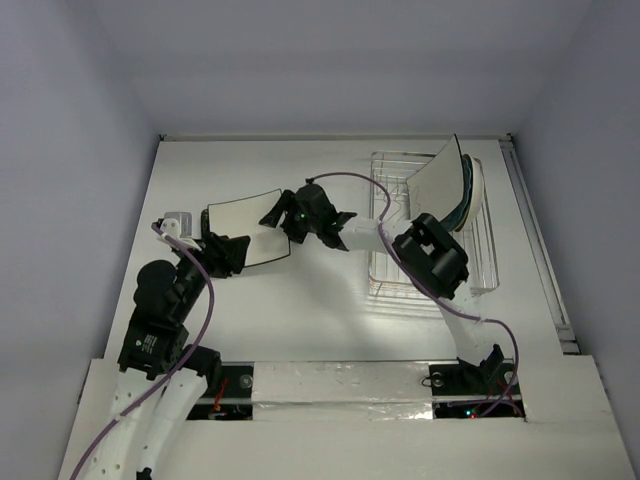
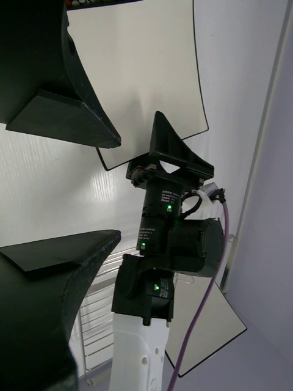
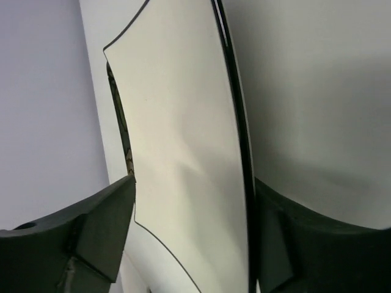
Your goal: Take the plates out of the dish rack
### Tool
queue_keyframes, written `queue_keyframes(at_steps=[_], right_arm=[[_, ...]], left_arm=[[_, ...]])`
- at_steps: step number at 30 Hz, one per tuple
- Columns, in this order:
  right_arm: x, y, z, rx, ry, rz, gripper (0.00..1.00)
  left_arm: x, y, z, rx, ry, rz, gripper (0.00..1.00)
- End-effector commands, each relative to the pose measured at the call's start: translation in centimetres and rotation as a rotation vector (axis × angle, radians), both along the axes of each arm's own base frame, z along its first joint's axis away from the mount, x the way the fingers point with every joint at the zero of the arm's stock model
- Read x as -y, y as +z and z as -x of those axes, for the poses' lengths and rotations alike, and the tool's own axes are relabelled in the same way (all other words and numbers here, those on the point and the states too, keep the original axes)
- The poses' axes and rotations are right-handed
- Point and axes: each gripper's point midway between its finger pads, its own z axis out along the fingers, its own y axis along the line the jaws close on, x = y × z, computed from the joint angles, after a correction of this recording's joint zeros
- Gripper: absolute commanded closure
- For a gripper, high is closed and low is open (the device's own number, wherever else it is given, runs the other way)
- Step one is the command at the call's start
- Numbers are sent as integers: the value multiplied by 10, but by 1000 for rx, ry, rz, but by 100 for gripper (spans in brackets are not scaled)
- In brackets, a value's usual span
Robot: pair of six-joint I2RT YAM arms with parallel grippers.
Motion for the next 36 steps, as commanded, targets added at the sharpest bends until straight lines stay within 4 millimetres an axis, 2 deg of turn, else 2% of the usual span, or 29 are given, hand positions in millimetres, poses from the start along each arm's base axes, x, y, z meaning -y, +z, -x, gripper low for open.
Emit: queue_keyframes(at_steps=[1, 5, 8, 15, 18, 19, 21, 22, 23, 25, 26, 27, 28, 29, 30, 31, 32, 33, 34, 35, 36], right_arm=[[-3, 70, -9, 131, 3, 5, 23], [9, 66, -9, 142, -12, 90, 13], [23, 54, -10, 138, -31, 186, 9], [44, 37, -12, 152, -11, 378, 6], [62, 51, -12, 190, -44, 439, 4], [73, 69, -12, 223, -70, 449, 4], [91, 89, -9, 275, -85, 496, 4], [105, 100, -11, 304, -128, 535, 4], [121, 128, -7, 344, -164, 541, 5], [158, 148, -6, 384, -216, 618, 18], [174, 160, -5, 402, -238, 630, 29], [199, 179, 5, 421, -261, 631, 67], [230, 188, -1, 421, -307, 653, 84], [249, 196, 1, 424, -330, 656, 100], [276, 210, 12, 445, -349, 657, 100], [295, 216, 15, 446, -372, 657, 100], [324, 220, 11, 437, -413, 660, 100], [342, 223, 15, 440, -427, 681, 100], [362, 233, 22, 448, -467, 678, 100], [385, 234, 22, 435, -517, 698, 100], [397, 235, 24, 430, -538, 716, 99]], left_arm=[[1, 23, 1, 76, -8, 29, 47], [1, 23, 2, 79, -9, 30, 47], [1, 23, 2, 79, -12, 30, 47], [1, 25, 4, 86, -14, 34, 46], [1, 26, 5, 92, -14, 35, 46], [1, 25, 5, 91, -14, 35, 46], [1, 26, 6, 95, -15, 36, 46], [1, 26, 6, 97, -17, 35, 45], [2, 26, 6, 96, -18, 37, 45], [2, 26, 6, 95, -18, 35, 45], [2, 25, 6, 94, -20, 35, 46], [2, 25, 6, 94, -20, 35, 47], [2, 26, 6, 95, -20, 35, 49], [2, 26, 6, 96, -18, 37, 54], [1, 26, 7, 98, -18, 37, 56], [1, 25, 6, 95, -15, 36, 60], [0, 25, 6, 95, -7, 39, 66], [-1, 25, 5, 91, -3, 39, 80], [-1, 25, 5, 91, -1, 39, 86], [-2, 25, 5, 88, 5, 38, 93], [-2, 23, 3, 80, 7, 37, 95]])
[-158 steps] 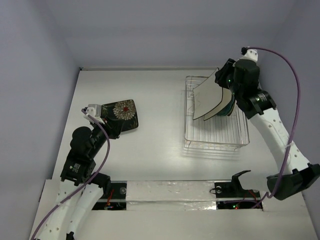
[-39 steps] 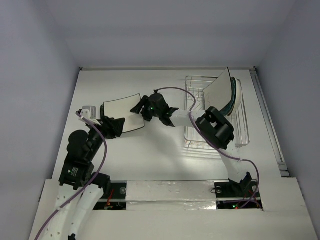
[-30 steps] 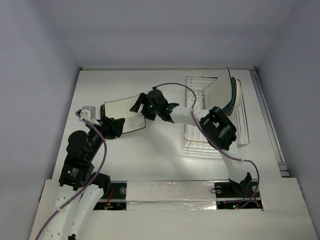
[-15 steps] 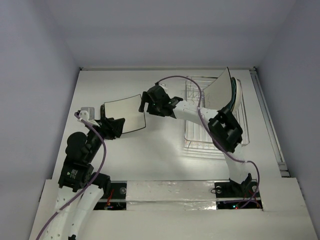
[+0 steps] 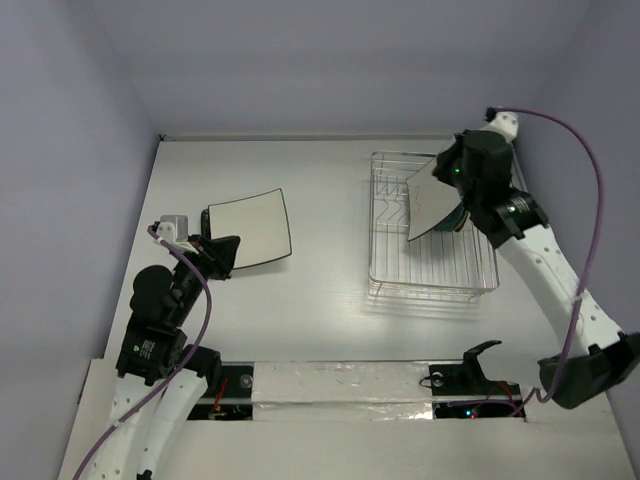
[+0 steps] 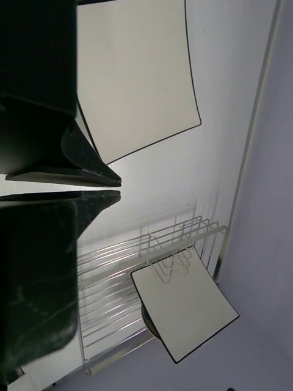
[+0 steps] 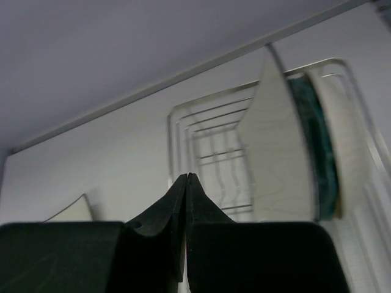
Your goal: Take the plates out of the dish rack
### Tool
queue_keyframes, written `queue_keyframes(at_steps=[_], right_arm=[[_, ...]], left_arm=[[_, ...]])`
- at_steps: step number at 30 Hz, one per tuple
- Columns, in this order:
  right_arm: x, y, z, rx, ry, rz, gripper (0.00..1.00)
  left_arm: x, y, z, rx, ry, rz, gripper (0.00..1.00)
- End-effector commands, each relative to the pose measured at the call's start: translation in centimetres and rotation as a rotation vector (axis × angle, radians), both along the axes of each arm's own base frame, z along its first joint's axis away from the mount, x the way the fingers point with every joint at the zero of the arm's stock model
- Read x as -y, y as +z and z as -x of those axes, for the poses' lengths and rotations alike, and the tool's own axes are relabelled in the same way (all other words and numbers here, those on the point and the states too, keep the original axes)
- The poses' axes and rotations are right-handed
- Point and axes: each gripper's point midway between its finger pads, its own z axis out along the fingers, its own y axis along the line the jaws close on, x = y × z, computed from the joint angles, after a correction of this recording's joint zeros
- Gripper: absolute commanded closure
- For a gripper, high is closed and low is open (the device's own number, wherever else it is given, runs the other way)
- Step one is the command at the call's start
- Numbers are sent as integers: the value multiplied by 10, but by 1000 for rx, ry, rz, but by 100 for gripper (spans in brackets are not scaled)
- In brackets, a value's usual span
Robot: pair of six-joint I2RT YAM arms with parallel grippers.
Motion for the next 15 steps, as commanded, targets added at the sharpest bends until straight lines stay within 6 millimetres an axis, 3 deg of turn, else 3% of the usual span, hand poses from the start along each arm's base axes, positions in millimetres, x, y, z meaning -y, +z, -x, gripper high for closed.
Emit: queue_keyframes(at_steps=[1, 2, 4, 5, 6, 10, 15], right_arm=[[45, -31, 12, -102, -56, 139, 96], [65, -31, 9, -111, -109, 146, 92], [84, -36, 8, -146, -144, 175, 73], [91, -37, 2, -158, -159, 183, 61], [107, -39, -1, -175, -194, 191, 57], [113, -58, -15, -220, -159, 187, 46], [120, -85, -27, -275, -145, 186, 47]], left_arm=[[-2, 12, -3, 43, 15, 12, 96], [-2, 13, -3, 42, 14, 12, 96], [-1, 12, -4, 38, 9, 9, 93], [-1, 11, -4, 36, 6, 9, 86], [0, 12, -3, 38, 2, 8, 82], [2, 12, -2, 43, -14, 8, 66], [3, 12, -2, 43, -17, 8, 60]])
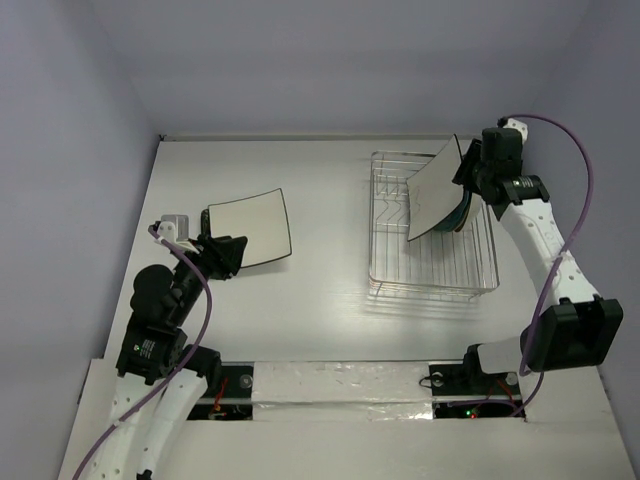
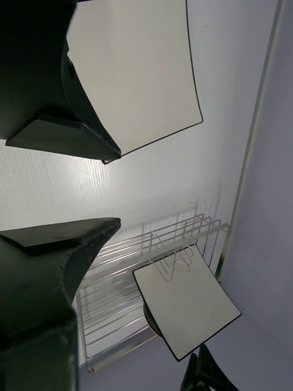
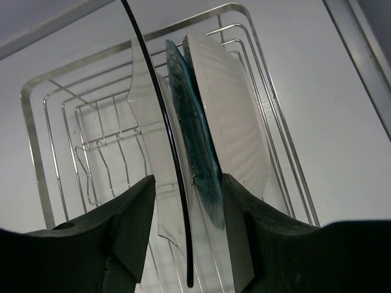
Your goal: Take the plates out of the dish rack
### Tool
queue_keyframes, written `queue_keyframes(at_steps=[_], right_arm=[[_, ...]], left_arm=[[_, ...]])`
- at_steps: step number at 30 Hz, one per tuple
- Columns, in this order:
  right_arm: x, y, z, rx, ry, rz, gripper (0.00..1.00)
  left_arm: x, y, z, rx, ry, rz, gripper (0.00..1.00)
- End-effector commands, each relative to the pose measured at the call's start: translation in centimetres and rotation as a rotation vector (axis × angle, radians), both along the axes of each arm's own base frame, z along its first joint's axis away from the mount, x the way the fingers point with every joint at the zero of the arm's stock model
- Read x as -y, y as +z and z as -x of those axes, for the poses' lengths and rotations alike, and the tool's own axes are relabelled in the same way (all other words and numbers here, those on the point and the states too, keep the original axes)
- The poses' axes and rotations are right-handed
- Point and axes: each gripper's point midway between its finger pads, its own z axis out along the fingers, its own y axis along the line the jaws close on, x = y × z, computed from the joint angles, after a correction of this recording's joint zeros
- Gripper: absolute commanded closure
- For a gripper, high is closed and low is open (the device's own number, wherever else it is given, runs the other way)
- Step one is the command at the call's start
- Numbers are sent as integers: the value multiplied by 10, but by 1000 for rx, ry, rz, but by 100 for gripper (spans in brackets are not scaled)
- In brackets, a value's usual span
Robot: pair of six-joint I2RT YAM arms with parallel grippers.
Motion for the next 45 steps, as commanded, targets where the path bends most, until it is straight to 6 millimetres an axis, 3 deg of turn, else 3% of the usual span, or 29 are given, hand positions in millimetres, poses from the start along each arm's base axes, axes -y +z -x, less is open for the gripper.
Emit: queue_keyframes(at_steps=[1, 6, 9, 16, 17, 19, 21, 24, 31, 35, 40, 45], right_arm=[[-2, 2, -5, 18, 51, -7, 48], [-16, -8, -14, 10, 116, -44, 63], [-20, -17, -18, -11, 128, -56, 68], [-20, -36, -25, -36, 114, -65, 53], [-20, -36, -26, -32, 118, -67, 55], [-22, -29, -27, -11, 125, -70, 68], [-21, -20, -27, 14, 121, -69, 88], [-19, 7, -26, 78, 121, -60, 100], [-18, 70, -17, 195, 153, -24, 100], [-18, 117, -8, 294, 171, -8, 100], [-22, 158, 7, 392, 186, -30, 100], [-53, 197, 28, 536, 324, -159, 100]], left_arm=[[2, 13, -2, 48, -10, 9, 60], [1, 13, -2, 48, -9, 9, 60], [1, 13, -2, 48, -9, 9, 60], [1, 12, -2, 45, -7, 7, 60], [1, 12, -2, 45, -7, 9, 60], [1, 13, -2, 46, -7, 9, 60], [1, 13, -2, 49, -7, 10, 60], [1, 13, -2, 48, -7, 9, 60], [2, 13, -2, 49, -10, 10, 59], [2, 13, -2, 48, -12, 9, 59], [3, 12, -2, 46, -16, 9, 59], [5, 11, -2, 43, -27, 9, 59]])
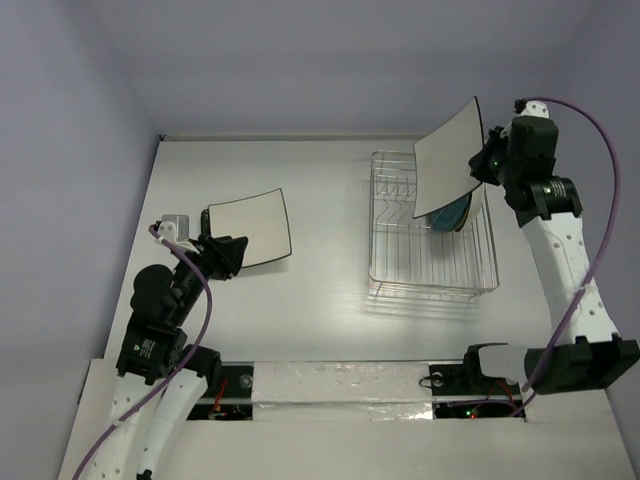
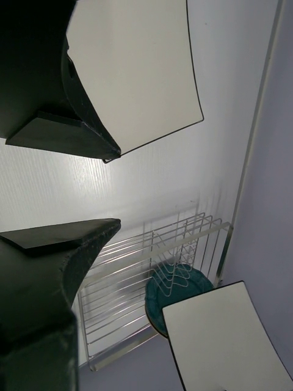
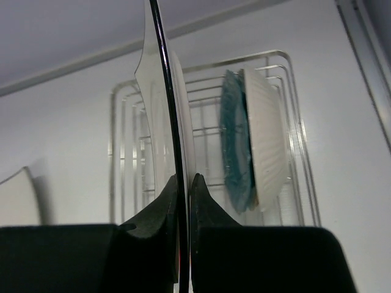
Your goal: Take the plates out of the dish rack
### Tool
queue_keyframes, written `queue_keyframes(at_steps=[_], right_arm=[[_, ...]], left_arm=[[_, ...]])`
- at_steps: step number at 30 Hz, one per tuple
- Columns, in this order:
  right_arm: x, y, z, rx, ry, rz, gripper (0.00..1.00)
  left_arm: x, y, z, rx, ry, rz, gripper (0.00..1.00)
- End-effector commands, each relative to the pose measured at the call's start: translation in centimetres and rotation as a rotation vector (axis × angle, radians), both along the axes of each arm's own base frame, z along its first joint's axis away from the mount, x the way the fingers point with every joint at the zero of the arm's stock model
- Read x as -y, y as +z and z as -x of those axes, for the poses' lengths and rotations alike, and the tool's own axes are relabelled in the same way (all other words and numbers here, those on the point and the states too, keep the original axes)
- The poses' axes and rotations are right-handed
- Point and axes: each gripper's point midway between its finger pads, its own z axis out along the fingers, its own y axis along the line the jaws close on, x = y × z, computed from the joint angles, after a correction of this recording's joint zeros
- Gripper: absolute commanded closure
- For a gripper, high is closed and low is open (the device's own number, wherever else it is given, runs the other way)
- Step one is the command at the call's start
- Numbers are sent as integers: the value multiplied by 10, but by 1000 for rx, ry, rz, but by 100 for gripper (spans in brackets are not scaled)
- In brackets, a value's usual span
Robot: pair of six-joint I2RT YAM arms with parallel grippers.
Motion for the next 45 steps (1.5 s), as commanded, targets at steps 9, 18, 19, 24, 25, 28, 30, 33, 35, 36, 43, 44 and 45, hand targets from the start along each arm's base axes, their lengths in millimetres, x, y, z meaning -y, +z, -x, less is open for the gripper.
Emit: queue_keyframes(at_steps=[9, 18, 19, 24, 25, 28, 30, 33, 35, 36, 43, 44, 45], right_arm=[[-185, 119, 3, 479, 492, -625, 100], [-361, 69, -13, 304, 643, -937, 100], [-375, 57, -20, 281, 644, -975, 100], [-425, 24, -17, 200, 656, -1041, 100], [-431, 18, -17, 184, 650, -1052, 100], [-449, -8, -16, 136, 626, -1065, 100], [-459, -30, -18, 99, 613, -1060, 100], [-462, -53, -24, 79, 546, -1059, 100], [-465, -60, -22, 73, 534, -1070, 100], [-464, -63, -25, 76, 515, -1072, 100], [-471, -97, -24, 19, 489, -1062, 100], [-475, -103, -20, 7, 494, -1054, 99], [-476, -107, -19, -3, 495, -1049, 96]], left_arm=[[6, 11, -2, 42, -30, 9, 59], [1, 18, 1, 69, -5, 15, 59], [0, 18, 1, 69, -4, 15, 59], [0, 18, 1, 72, -4, 16, 59], [1, 18, 2, 71, -5, 17, 59], [-1, 19, 1, 74, 4, 18, 59], [-1, 19, 1, 74, 1, 18, 58], [-1, 18, 1, 75, 1, 17, 58], [-1, 19, 1, 74, -1, 18, 58], [-1, 18, 1, 73, -1, 18, 58], [-1, 19, 2, 77, -1, 19, 58], [-1, 19, 2, 77, -2, 19, 58], [0, 19, 1, 76, -2, 18, 58]])
